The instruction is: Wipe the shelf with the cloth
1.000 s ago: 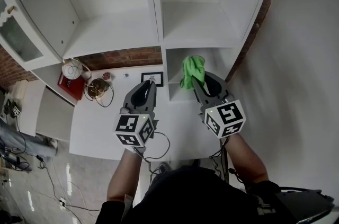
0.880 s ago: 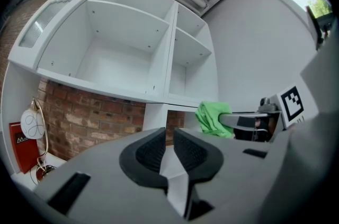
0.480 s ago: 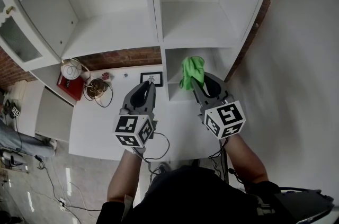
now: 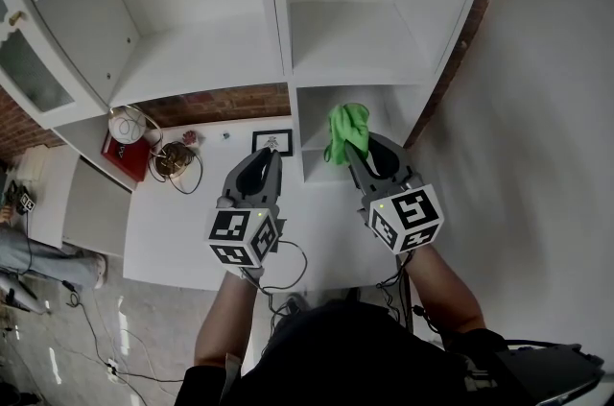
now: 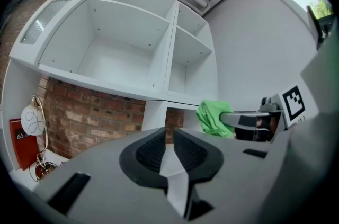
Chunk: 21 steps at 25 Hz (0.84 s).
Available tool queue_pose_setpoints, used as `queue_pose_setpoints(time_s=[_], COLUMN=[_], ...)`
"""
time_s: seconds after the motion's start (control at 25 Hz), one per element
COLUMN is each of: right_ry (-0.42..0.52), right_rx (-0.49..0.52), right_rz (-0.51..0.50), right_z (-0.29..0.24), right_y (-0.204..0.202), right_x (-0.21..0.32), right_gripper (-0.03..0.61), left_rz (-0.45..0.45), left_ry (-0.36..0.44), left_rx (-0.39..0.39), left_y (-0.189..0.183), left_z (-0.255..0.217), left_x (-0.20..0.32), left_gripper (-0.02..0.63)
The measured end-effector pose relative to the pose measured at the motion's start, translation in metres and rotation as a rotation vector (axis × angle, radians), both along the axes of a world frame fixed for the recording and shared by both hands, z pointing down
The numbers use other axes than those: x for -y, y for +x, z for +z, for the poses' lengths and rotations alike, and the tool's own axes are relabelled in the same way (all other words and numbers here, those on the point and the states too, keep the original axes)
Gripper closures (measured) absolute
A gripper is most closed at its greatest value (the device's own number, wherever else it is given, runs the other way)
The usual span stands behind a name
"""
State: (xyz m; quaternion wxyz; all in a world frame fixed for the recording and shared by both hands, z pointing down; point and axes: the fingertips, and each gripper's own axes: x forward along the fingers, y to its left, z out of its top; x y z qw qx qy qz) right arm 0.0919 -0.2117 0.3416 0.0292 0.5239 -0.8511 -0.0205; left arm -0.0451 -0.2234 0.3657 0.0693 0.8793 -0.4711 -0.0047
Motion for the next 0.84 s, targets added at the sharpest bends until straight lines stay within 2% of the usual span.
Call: queue_pose_setpoints(time_s=[0.84], right_ry=[-0.002], right_rx=[0.01], right_rz=[-0.028], right_z=[0.0006], right_y=[0.0018], right_x=[-0.001], right_gripper=[0.485], left_rz=[-0.013], left_ry=[-0.002], left_rx=[0.001], left_y=[0.0057], left_z=[0.0014], left_x=[-0.0013], left_gripper=[0.568])
